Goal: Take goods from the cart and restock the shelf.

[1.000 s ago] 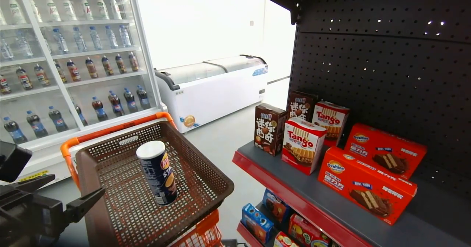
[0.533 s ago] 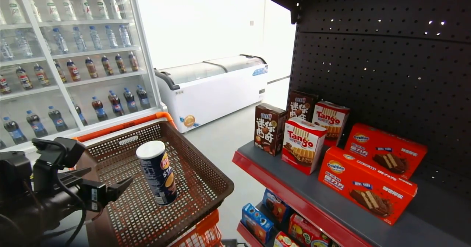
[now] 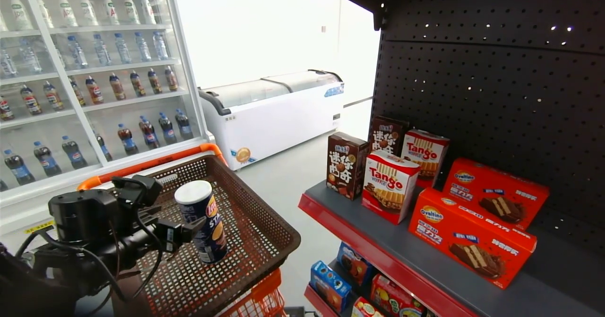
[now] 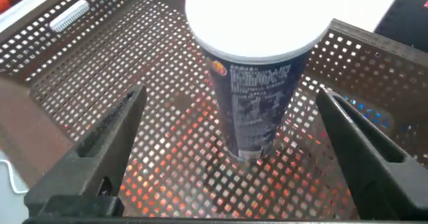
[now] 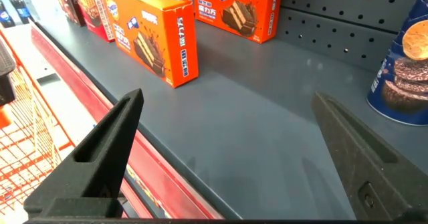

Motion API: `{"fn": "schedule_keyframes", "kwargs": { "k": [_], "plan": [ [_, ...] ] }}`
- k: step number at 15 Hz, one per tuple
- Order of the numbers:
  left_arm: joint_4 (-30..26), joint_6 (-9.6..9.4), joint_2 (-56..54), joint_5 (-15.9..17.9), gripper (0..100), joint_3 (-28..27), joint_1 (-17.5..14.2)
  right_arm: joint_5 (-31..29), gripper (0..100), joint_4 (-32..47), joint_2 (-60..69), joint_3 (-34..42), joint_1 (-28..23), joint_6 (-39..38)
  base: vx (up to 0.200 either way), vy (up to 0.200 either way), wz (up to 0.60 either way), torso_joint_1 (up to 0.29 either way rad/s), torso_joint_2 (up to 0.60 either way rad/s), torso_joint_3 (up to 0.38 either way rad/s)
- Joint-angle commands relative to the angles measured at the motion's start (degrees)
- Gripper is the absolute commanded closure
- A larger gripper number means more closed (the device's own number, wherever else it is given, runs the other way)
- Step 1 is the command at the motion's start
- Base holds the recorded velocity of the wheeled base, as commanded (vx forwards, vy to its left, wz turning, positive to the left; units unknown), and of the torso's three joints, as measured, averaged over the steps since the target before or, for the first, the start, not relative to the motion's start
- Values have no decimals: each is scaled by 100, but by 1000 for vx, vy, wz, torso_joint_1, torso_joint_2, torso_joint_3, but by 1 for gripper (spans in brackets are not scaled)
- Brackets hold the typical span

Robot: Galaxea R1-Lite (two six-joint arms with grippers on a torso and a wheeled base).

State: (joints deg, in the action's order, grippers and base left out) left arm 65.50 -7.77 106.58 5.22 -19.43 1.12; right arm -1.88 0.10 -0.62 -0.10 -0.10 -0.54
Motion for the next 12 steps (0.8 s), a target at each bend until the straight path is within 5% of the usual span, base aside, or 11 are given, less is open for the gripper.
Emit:
{"fn": "schedule_keyframes", "kwargs": {
  "k": [1,4,7,12],
  "plan": [
    [508,3,891,-3,0,-140,108,-6,0,-1,-8,10,1,1,0,0,0,0,0,0],
    [921,3,1400,-30,0,-518,248,3,0,-1,-8,1,1,1,0,0,0,0,0,0],
    [938,3,1682,-495,0,-896,354,-6,0,-1,-8,1,1,1,0,0,0,0,0,0],
    [1035,3,1787,-548,0,-904,433,-6,0,-1,-8,1,1,1,0,0,0,0,0,0]
  ]
}}
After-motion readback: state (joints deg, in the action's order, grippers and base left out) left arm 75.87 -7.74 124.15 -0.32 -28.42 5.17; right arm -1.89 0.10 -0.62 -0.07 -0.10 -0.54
